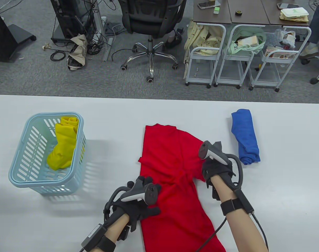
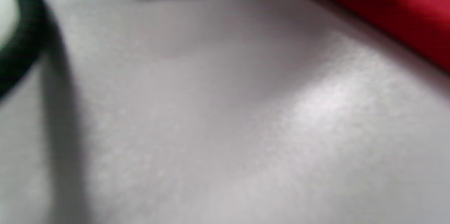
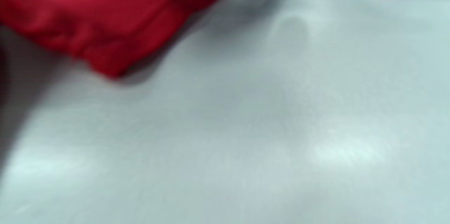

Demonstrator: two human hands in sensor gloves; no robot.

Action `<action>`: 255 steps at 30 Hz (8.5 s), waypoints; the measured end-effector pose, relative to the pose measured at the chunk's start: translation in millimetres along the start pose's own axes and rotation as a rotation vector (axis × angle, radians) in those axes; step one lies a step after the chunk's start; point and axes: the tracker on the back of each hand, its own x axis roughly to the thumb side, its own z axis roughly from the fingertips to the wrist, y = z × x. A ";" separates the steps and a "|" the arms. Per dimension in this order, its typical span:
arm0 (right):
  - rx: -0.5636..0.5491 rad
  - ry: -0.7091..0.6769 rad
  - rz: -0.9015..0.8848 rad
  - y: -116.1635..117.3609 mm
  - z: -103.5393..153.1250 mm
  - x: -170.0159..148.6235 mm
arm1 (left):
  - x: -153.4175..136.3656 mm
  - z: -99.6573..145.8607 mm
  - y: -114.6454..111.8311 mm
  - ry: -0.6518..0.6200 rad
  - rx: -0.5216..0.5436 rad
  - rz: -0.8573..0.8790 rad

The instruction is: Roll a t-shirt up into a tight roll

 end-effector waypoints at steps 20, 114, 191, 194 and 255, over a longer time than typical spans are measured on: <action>-0.004 -0.409 -0.108 54.8 56.7 4.3 | 43.2 -16.2 111.7 0.102 0.349 -0.147; 0.123 -0.240 -0.006 64.9 28.6 -10.8 | -40.2 38.7 13.5 0.141 -0.073 -0.008; 0.016 -0.214 0.104 58.6 52.6 -12.7 | -61.5 65.0 45.0 0.199 0.475 0.090; 0.090 -0.217 0.080 64.0 49.1 -19.0 | -54.0 44.1 33.3 0.164 0.334 0.094; 0.085 -0.019 0.108 -0.6 -30.0 -13.1 | -126.5 -47.2 63.9 0.410 0.038 0.225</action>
